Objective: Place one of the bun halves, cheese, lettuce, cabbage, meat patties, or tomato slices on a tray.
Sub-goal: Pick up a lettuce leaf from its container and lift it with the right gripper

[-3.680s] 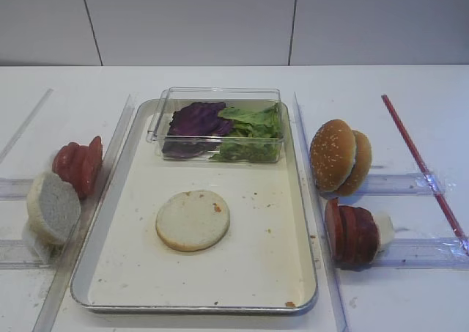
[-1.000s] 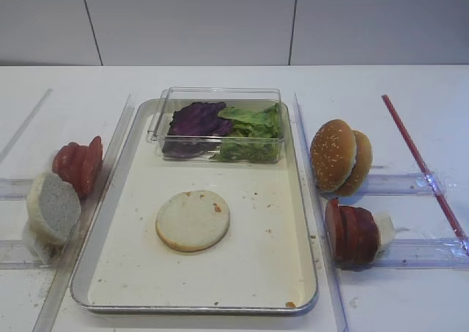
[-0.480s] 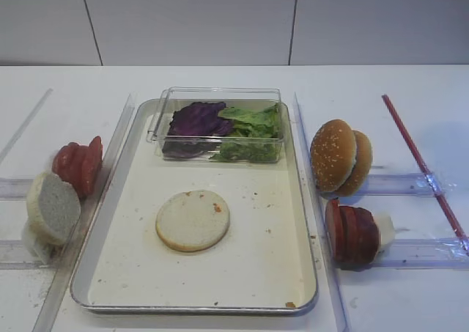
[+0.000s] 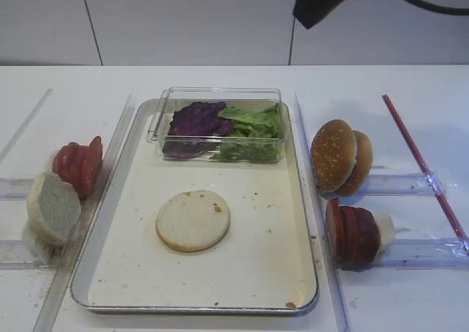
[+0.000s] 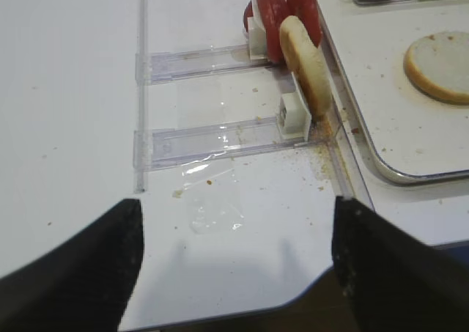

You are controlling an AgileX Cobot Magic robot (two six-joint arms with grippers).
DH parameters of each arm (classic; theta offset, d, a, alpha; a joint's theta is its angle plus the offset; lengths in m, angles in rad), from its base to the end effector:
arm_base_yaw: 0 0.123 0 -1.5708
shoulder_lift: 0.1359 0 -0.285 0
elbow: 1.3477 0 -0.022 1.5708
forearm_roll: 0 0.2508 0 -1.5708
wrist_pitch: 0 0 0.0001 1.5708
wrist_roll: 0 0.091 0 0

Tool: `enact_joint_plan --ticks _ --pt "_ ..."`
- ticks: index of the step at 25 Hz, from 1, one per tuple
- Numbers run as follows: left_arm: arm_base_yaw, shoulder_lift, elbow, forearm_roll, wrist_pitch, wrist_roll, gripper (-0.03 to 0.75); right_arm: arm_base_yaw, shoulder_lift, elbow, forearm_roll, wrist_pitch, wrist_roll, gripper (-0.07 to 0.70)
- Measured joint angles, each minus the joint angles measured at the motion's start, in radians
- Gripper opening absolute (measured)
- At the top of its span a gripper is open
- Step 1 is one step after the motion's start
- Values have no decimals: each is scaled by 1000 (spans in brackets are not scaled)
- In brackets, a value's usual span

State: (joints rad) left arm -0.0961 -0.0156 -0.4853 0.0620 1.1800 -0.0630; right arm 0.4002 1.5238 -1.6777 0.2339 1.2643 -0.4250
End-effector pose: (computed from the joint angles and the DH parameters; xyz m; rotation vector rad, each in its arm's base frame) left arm -0.0106 0.0063 0.2639 0.0283 2.1608 -0.0162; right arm 0.2780 0.1394 0.4127 -1.0239 2.3647 0.3053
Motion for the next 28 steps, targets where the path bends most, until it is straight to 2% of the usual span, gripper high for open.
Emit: enact_joint_plan --ticks 10,16,28 --pt "0 0 0 0 0 0 492 3 236 -154 -3 -5 33 593" --pt "0 0 0 0 0 0 492 4 376 -241 42 -8 -54 584" --pt "0 0 0 0 0 0 492 4 532 -312 16 -17 -91 563"
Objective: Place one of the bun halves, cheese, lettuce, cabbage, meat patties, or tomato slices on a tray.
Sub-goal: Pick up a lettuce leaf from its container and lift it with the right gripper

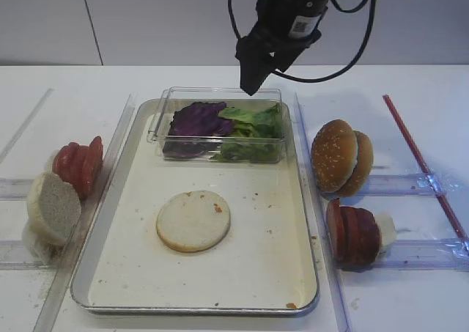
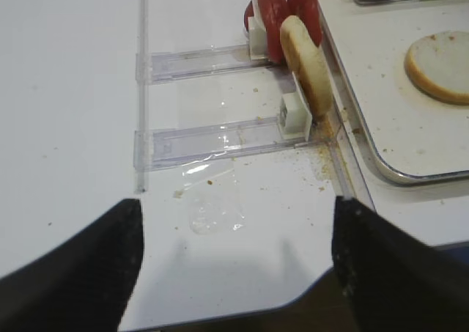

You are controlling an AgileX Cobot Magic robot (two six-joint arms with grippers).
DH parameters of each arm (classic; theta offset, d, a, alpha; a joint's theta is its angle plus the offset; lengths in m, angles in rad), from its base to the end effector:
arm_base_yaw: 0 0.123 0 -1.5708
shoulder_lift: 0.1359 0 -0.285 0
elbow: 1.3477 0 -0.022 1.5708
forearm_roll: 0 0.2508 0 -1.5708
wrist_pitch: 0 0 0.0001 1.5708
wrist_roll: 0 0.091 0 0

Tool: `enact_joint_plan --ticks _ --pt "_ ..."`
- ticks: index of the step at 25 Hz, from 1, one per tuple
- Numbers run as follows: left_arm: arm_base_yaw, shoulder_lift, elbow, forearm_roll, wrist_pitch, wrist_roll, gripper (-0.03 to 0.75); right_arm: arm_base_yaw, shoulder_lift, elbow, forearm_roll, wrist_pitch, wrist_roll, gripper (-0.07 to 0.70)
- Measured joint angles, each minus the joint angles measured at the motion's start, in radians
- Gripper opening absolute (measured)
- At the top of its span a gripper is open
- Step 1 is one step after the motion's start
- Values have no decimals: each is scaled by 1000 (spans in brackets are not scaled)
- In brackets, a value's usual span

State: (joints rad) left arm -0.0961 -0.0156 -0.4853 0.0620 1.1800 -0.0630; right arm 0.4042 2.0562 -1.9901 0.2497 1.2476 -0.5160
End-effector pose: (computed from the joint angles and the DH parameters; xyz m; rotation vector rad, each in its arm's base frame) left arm -0.0106 0.0063 0.2639 0.0283 2.1608 -0.0162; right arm 0.4024 0.1953 0.2990 -1.1813 2.5033 0.3211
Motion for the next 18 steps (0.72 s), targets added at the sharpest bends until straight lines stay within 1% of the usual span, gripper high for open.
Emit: enact_joint_plan --ticks 9,18 --pt "0 0 0 0 0 0 492 0 85 -42 0 -2 3 561" --pt "0 0 0 0 0 0 492 0 136 -53 17 -4 3 561"
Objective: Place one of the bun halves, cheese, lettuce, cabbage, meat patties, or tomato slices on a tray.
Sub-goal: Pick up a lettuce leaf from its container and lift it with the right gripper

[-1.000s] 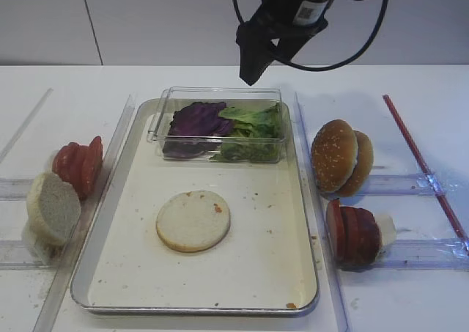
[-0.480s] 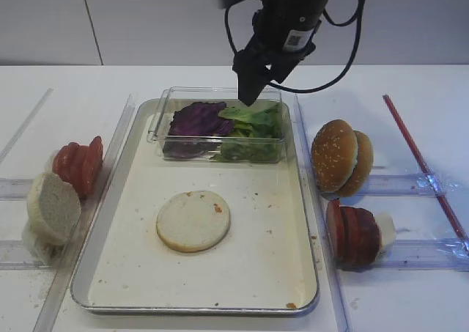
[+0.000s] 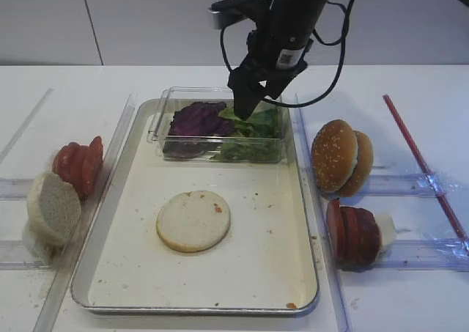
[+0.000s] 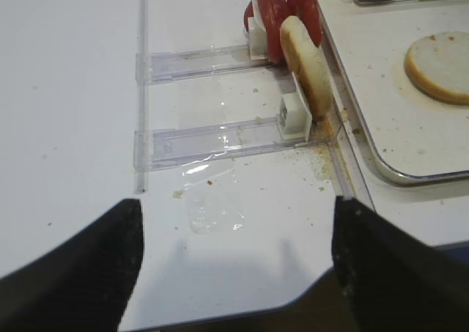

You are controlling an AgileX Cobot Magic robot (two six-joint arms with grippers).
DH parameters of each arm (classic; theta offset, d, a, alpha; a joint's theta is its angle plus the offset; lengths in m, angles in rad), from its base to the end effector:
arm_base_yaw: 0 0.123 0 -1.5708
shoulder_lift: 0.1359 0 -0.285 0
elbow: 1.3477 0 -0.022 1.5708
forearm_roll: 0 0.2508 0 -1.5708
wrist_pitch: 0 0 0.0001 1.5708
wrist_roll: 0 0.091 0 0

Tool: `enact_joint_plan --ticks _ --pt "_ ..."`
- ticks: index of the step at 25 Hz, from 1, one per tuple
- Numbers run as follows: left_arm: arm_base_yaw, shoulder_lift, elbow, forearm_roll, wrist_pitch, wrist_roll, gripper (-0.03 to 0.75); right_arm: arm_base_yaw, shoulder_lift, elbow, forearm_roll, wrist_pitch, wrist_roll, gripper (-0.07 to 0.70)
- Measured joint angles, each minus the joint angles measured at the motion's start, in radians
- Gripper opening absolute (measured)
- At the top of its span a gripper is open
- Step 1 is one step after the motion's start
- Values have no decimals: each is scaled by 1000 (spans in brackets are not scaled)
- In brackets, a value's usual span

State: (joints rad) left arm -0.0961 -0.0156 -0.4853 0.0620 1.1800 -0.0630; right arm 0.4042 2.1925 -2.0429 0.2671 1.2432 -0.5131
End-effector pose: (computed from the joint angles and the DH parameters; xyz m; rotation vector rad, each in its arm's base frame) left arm -0.0106 0.0063 0.2639 0.0283 2.1608 -0.0162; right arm 0.4245 0.2063 0.2516 -1.1911 2.5809 0.3566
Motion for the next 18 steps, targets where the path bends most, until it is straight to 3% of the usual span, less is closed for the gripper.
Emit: enact_joint_plan --ticks 18 --pt "0 0 0 0 0 0 492 0 54 -9 -16 -4 0 558"
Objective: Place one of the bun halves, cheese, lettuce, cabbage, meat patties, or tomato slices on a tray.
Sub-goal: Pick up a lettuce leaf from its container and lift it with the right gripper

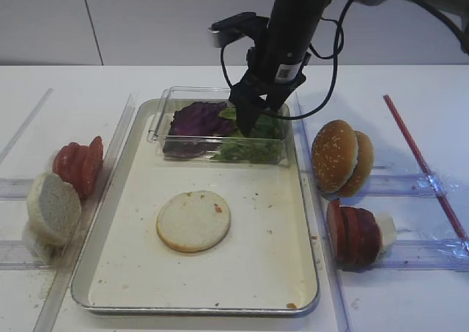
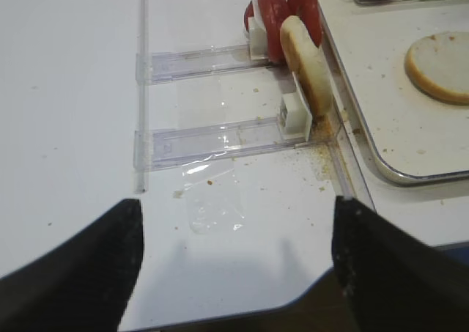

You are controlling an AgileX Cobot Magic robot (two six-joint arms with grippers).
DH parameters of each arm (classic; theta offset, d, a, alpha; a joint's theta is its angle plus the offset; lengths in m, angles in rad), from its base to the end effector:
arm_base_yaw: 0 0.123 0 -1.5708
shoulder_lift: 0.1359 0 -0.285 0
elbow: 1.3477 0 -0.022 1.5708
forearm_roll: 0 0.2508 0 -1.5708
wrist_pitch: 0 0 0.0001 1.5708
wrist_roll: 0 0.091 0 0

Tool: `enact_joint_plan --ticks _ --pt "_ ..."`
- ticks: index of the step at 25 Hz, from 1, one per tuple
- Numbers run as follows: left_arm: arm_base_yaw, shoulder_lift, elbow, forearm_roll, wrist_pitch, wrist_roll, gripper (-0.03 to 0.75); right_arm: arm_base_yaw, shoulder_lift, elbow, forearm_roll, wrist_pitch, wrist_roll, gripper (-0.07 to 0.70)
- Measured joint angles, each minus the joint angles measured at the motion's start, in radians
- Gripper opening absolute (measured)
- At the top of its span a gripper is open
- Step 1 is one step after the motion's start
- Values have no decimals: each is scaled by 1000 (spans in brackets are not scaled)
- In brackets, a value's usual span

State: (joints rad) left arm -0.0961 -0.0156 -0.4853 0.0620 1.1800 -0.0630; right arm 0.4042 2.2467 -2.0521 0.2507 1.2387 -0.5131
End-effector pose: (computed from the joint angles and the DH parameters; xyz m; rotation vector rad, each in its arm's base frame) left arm -0.0106 0.0063 0.2639 0.0283 2.1608 -0.0162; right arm 0.4320 0.2080 0.2281 -1.2057 2.6219 0.3388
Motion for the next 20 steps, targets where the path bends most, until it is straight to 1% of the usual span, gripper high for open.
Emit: enact_joint_plan --ticks 5,15,20 --pt "0 0 0 0 0 0 492 0 12 -2 -1 0 -6 534" --pt "0 0 0 0 0 0 492 6 53 -5 3 -15 -11 529" --pt "0 0 0 0 0 0 492 6 53 -5 -7 -15 -11 465"
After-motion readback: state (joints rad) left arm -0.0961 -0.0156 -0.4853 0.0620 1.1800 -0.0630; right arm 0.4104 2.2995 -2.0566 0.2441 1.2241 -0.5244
